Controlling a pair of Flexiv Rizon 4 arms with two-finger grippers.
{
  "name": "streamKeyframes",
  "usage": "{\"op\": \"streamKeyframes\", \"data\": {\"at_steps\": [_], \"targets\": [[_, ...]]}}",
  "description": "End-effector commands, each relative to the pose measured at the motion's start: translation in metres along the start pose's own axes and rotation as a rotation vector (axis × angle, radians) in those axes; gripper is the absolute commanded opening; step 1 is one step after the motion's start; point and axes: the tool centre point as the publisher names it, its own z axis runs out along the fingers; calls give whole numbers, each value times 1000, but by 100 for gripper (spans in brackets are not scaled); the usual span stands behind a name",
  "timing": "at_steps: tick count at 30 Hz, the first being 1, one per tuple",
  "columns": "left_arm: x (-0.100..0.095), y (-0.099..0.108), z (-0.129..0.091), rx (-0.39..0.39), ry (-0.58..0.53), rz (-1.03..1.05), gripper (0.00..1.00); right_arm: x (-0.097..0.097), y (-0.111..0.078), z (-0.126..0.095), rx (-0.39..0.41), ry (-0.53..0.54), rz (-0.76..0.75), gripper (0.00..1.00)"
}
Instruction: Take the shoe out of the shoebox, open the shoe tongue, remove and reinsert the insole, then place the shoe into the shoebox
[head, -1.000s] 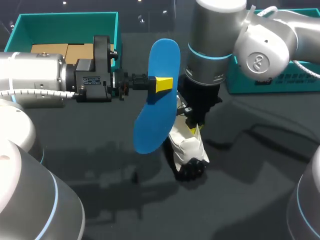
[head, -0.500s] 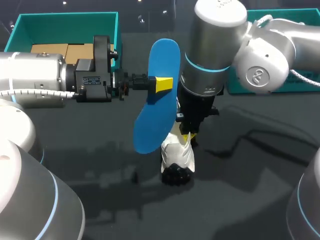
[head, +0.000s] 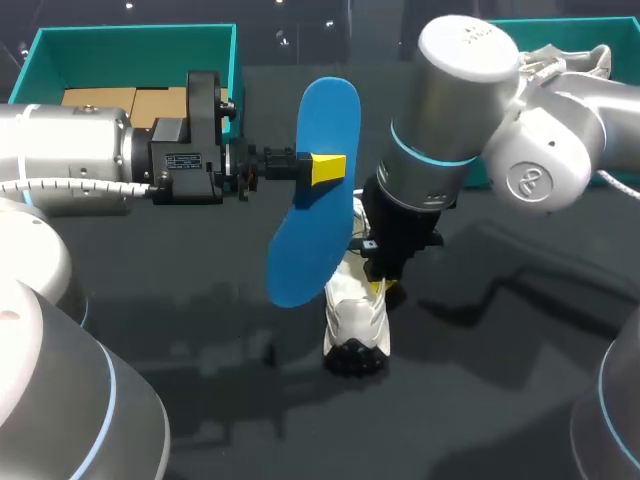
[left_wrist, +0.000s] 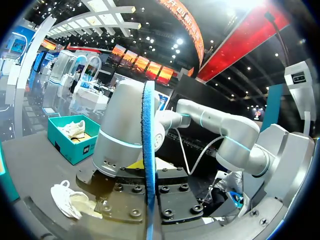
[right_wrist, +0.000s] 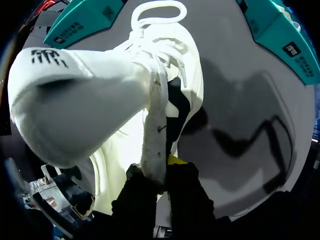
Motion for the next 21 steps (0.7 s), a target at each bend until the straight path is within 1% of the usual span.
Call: {"op": "streamKeyframes", "data": {"at_steps": [1, 10, 18, 19, 20, 21], "targets": [[0, 1, 1, 2, -1, 0, 0, 0, -2, 13, -10, 26, -17, 0], [0, 1, 1, 2, -1, 0, 0, 0, -2, 30, -14, 57, -28, 0], [0, 1, 1, 2, -1, 0, 0, -2, -5, 39, -13, 75, -11, 0], [0, 1, 1, 2, -1, 0, 0, -2, -6, 39, -13, 78, -9, 6], [0, 1, 1, 2, -1, 0, 0, -2, -6, 39, -12, 81, -5, 31], [0, 1, 1, 2, -1, 0, 0, -3, -6, 39, -13, 84, -4, 48]]}}
